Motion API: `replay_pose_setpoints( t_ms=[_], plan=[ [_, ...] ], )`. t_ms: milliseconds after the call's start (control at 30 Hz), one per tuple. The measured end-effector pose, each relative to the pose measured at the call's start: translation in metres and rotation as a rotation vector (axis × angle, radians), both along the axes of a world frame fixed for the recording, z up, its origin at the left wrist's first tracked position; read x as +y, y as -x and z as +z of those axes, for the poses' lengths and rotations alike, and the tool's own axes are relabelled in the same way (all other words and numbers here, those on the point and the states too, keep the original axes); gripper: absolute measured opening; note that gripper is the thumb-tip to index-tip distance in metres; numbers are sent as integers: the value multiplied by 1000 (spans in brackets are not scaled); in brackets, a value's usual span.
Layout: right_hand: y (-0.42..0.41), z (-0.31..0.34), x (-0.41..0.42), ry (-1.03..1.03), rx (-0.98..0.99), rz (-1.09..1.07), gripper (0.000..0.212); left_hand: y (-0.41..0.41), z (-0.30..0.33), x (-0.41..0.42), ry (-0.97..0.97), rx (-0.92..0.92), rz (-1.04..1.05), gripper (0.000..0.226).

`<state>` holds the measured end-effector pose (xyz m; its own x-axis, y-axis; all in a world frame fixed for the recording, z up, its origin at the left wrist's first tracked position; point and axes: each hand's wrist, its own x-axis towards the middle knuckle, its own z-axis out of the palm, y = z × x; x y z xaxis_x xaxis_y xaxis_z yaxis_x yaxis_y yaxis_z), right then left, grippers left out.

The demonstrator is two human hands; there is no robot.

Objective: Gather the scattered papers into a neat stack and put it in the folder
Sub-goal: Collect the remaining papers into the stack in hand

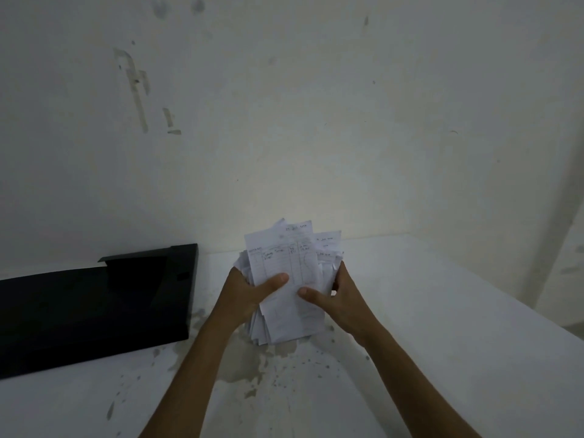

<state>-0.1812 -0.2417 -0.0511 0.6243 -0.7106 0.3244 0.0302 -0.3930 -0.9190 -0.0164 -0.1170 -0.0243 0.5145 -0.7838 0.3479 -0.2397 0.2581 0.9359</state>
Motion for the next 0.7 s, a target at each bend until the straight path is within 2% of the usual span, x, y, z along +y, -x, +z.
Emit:
replay_pose_setpoints(
  t_ms=[133, 367, 533, 633, 700],
  plan=[
    [-4, 3, 1, 21, -19, -3, 87, -3, 1, -5, 6, 8, 33, 80],
    [-10, -30, 1, -18, 127, -1, 83, 13, -42, -5, -59, 67, 64, 54],
    [-11, -25, 1, 38, 126, -81, 94, 16, -38, -4, -49, 1, 167, 46],
    [-13, -14, 5, 95, 68, -87, 65, 15, -32, -2, 5, -12, 221, 44],
    [-16, -13, 2, 92, 59, -63, 62, 10, -33, -1, 25, -15, 226, 47]
  ],
)
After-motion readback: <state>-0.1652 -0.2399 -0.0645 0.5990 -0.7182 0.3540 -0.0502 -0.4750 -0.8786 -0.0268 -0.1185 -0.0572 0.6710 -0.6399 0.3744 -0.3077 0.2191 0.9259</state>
